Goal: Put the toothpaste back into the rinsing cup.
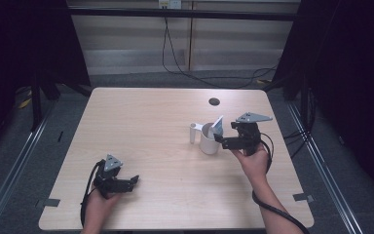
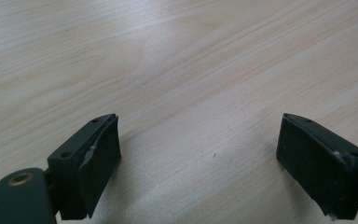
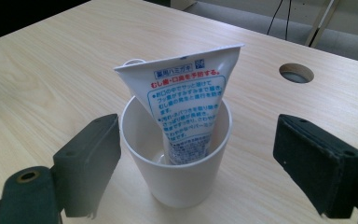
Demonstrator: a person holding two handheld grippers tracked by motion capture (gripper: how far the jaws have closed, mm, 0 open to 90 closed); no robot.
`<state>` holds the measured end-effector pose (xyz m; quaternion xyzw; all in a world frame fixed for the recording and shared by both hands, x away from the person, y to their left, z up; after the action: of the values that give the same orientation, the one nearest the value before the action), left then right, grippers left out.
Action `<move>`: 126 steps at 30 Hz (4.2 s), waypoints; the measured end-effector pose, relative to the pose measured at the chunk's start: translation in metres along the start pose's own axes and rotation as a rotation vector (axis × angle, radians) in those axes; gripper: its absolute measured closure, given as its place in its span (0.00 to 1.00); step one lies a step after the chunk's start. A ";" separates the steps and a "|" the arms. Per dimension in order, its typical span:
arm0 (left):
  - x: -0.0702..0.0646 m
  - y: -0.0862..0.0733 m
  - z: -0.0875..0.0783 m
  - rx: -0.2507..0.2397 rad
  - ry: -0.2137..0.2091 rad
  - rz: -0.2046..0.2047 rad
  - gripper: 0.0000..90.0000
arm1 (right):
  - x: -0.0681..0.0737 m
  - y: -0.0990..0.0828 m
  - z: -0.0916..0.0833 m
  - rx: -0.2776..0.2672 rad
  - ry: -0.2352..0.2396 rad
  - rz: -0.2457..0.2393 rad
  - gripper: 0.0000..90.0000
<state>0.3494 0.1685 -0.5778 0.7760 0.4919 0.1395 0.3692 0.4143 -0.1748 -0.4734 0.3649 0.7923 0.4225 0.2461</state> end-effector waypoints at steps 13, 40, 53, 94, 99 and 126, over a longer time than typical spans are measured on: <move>0.000 0.000 0.000 -0.001 0.000 0.000 0.15 | -0.001 -0.008 -0.011 0.007 0.009 -0.042 0.16; 0.000 0.000 0.000 0.000 0.000 0.000 0.15 | -0.001 -0.029 -0.026 0.018 0.025 -0.044 0.16; 0.000 0.000 0.000 -0.001 0.000 0.000 0.15 | -0.001 -0.037 -0.031 0.012 0.030 -0.045 0.16; 0.000 0.000 0.000 -0.001 0.000 0.000 0.15 | -0.016 -0.093 -0.060 0.043 -0.002 -0.008 0.16; 0.000 0.000 0.000 0.001 0.000 0.000 0.15 | -0.016 -0.104 -0.063 0.055 -0.012 -0.003 0.16; 0.000 0.000 0.000 0.000 0.000 0.000 0.15 | -0.015 -0.149 -0.071 0.149 -0.019 -0.039 0.16</move>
<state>0.3493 0.1685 -0.5778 0.7761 0.4919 0.1395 0.3691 0.3185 -0.2775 -0.5621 0.3707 0.8261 0.3541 0.2338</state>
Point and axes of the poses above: each handheld gripper's, and its own axes: z roughly forward along the jaws, y roughly out of its top, x roughly to its left, the point moved 10 cm from there along z, roughly forward along the jaws, and after that the axes turned 10 degrees about -z, right-handed, at the moved point
